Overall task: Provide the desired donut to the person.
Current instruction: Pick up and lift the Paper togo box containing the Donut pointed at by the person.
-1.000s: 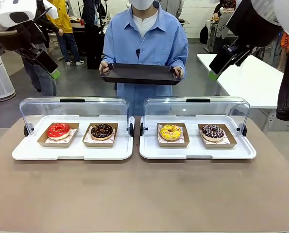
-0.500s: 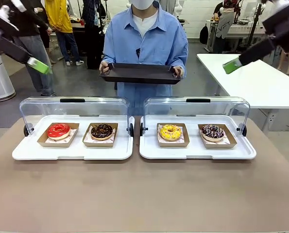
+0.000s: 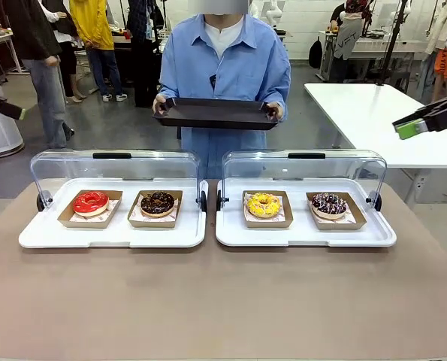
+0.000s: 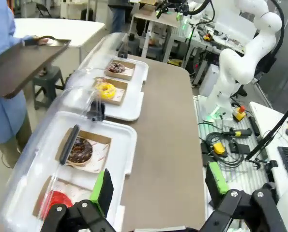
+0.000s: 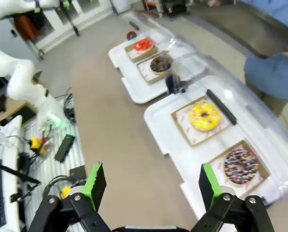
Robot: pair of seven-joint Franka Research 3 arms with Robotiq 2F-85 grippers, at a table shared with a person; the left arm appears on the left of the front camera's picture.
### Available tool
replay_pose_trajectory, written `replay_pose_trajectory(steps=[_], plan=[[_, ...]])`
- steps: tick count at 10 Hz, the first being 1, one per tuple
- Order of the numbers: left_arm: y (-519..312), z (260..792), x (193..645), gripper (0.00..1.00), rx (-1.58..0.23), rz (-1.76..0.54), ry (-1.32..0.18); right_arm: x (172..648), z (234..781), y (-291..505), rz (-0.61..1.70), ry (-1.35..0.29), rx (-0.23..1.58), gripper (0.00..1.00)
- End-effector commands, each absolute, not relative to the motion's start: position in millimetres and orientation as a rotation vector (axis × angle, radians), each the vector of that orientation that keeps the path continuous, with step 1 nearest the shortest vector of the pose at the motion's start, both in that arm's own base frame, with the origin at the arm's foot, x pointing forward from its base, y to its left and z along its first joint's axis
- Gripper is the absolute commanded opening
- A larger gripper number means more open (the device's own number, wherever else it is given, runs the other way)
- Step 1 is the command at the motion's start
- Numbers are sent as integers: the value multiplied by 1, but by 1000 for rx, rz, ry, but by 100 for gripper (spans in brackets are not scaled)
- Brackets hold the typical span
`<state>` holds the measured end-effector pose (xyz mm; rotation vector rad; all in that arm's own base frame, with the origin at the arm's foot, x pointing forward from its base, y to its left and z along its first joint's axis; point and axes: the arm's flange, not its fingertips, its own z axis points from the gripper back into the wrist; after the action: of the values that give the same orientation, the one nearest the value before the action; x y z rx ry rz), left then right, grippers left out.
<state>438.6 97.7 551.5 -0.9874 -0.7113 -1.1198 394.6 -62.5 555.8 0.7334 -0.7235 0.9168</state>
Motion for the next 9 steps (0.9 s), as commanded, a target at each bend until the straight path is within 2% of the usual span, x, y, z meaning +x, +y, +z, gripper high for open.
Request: replay_pose_trajectory(steps=[1,4,9], plan=[[110,546,449,100,-1007,-1124,-758,391,554,-76,937,-806,771,100],[134,532,445,100,-1000,-1185,-782,371,552,-113,1058,-799,830,100],[169,541,421,100,-1027,-1257,-848,367,546,-137,1006,-806,852,100]])
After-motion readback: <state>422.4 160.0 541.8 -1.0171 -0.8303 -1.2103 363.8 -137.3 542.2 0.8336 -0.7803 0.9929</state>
